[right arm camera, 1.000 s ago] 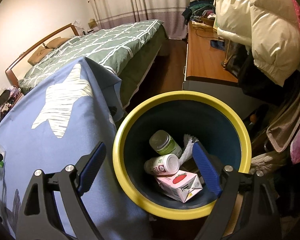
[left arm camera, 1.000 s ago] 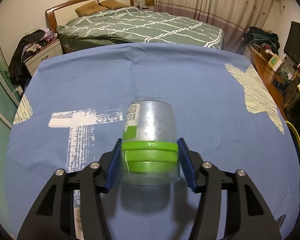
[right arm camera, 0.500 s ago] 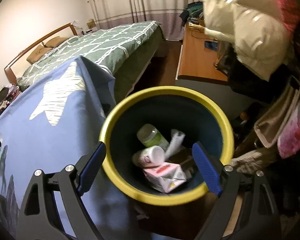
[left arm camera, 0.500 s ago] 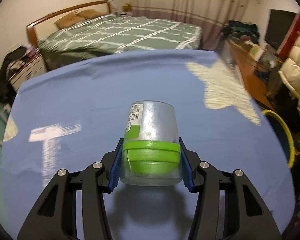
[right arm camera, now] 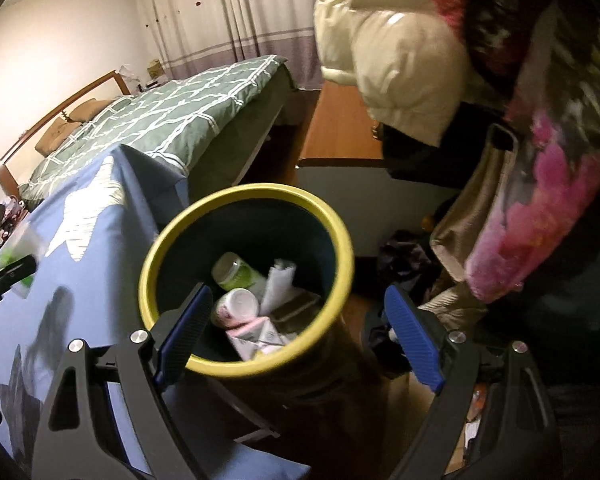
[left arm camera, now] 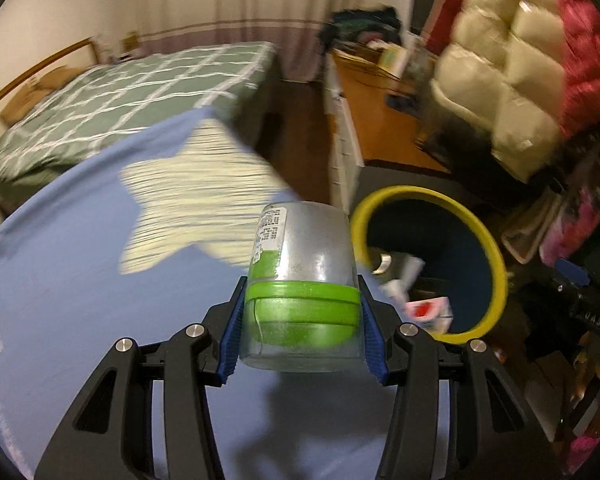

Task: Collect trash
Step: 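Carry the green-lidded cup over the yellow bin and open the left tool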

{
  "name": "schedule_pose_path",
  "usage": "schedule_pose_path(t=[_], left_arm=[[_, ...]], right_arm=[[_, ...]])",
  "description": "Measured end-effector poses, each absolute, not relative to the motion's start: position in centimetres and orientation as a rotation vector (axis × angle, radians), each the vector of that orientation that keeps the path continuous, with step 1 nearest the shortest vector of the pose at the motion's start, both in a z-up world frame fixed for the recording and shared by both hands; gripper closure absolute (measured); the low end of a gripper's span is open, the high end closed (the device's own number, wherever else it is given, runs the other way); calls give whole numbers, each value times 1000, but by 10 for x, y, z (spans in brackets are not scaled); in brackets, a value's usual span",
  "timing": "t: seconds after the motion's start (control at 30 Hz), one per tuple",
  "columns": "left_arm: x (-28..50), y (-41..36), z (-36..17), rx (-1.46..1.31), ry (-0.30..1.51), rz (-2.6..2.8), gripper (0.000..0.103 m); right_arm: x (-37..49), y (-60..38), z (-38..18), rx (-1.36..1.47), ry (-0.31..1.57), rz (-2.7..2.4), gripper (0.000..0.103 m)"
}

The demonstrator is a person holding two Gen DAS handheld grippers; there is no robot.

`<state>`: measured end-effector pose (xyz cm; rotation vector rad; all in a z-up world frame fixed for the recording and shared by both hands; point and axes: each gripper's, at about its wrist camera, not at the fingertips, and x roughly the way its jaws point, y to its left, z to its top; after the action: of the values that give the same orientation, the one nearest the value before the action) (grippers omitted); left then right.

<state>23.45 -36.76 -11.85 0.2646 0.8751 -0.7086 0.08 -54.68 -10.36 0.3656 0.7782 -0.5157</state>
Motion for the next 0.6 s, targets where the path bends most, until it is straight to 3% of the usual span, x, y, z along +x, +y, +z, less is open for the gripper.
schedule_pose_path(t=[0.17,0.53,0.57,0.6], left_arm=[[220,-439,-134,328,914,-783,53],[212,-523,-171,424,984,-832,53],[212,-527,-172,426,981,-823,51],[213,-528,-172,422,976,-812,37]], right_arm=[[-18,-562,-103,376,772,-538,20],[-38,-581,-104,401,750,-569,20],[-38,-582,-104,404,751,-569,20],[-38,-583,-105,407,754,-568,20]])
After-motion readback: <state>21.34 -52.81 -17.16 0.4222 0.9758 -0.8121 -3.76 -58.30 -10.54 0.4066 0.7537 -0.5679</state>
